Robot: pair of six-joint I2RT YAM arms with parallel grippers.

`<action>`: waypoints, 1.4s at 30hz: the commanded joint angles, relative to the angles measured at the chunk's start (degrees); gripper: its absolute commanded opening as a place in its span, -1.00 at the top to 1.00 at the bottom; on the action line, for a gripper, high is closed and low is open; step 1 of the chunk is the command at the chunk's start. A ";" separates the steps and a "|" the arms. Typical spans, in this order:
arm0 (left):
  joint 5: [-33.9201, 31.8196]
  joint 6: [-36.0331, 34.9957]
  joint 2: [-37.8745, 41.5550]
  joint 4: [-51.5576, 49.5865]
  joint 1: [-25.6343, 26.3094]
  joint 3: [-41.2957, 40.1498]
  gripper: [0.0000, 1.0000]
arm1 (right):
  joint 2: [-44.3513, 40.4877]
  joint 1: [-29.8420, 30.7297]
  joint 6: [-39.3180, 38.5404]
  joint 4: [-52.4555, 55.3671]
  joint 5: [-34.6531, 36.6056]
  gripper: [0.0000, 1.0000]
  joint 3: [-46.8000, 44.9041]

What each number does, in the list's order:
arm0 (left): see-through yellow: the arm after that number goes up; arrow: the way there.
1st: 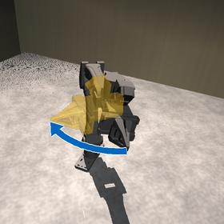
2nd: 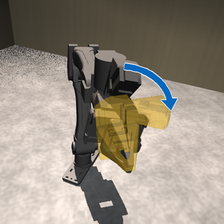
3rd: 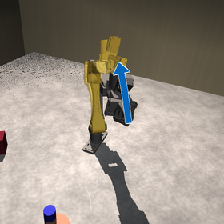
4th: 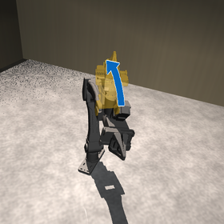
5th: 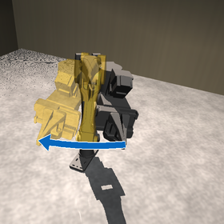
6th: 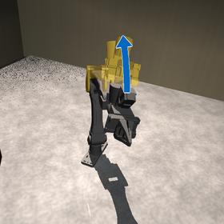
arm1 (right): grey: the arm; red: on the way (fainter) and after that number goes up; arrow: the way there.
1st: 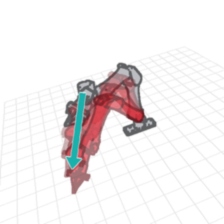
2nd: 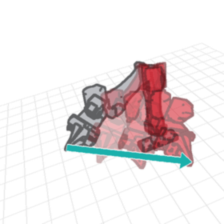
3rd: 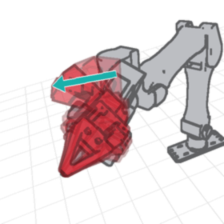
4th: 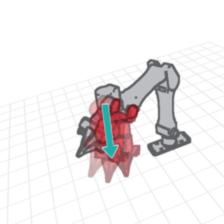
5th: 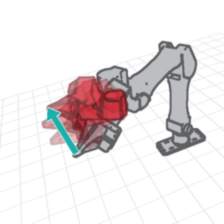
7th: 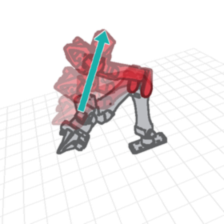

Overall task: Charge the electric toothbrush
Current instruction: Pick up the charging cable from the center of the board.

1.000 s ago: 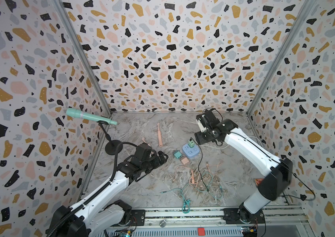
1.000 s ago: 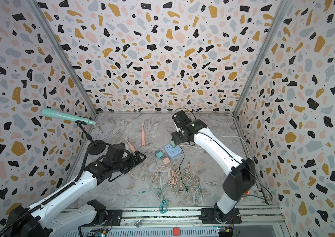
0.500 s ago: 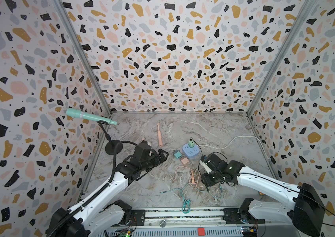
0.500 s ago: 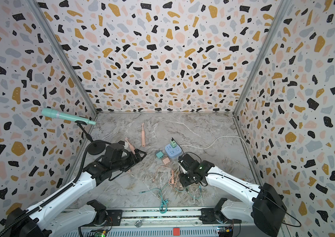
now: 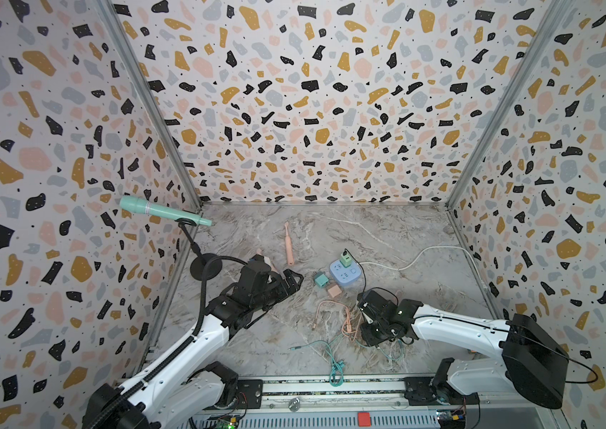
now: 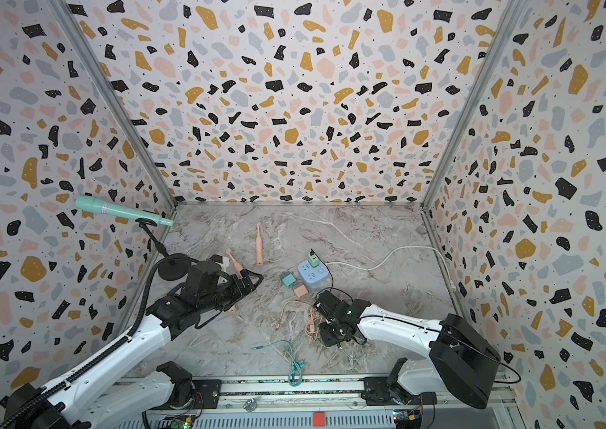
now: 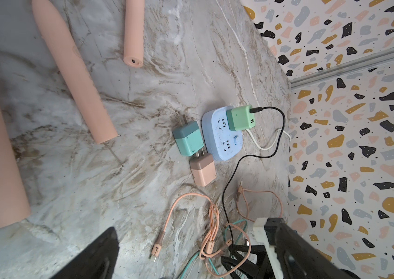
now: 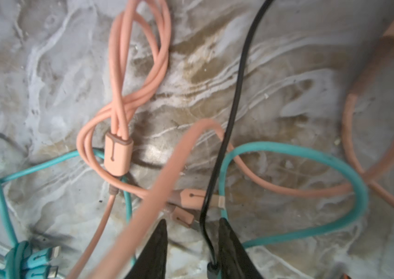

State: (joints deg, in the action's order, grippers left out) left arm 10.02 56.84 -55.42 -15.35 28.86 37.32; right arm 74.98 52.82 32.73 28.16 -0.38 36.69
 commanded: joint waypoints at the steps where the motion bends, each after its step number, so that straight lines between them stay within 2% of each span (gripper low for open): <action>1: 0.15 0.48 -0.09 0.94 -0.41 -0.97 -0.99 | 0.01 0.74 1.11 -0.15 2.21 0.48 0.32; 9: 0.17 0.29 -0.14 0.49 -0.41 -0.58 -0.99 | -1.18 1.41 1.67 1.43 3.49 0.98 1.35; 14: 0.44 0.20 -0.41 0.22 -0.42 0.03 -0.99 | -1.81 1.58 2.58 5.32 5.45 1.00 4.23; 17: 0.64 0.21 -0.41 0.19 -0.47 0.37 -0.99 | -2.33 1.67 3.38 10.50 10.58 1.00 8.13; 23: 2.22 -0.03 -0.04 2.17 -0.54 0.74 -0.99 | -4.50 0.47 0.00 15.94 13.78 1.00 15.08; 27: 7.76 -1.56 2.27 11.32 -0.56 0.18 -1.00 | -6.97 -3.64 -1.86 12.11 6.86 1.00 21.30; 30: 11.24 1.28 8.05 25.70 -0.44 -5.03 -0.99 | -8.10 -6.97 -0.12 6.30 -0.08 1.00 25.75; 34: 12.42 11.84 15.90 51.54 0.28 -16.46 -0.99 | -8.80 -10.93 7.87 -7.71 -12.97 1.00 25.66; 38: 11.97 15.99 17.79 62.39 1.93 -22.45 -0.99 | -5.94 -11.75 18.78 -21.96 -23.21 1.00 25.04; 42: 8.52 18.28 17.02 71.50 7.04 -26.13 -0.99 | -3.42 -11.01 27.42 -34.16 -27.41 1.00 22.70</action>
State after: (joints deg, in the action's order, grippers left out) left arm 20.05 71.53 -38.30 41.12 32.91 12.71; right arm 70.39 41.28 50.72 7.31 -20.10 60.62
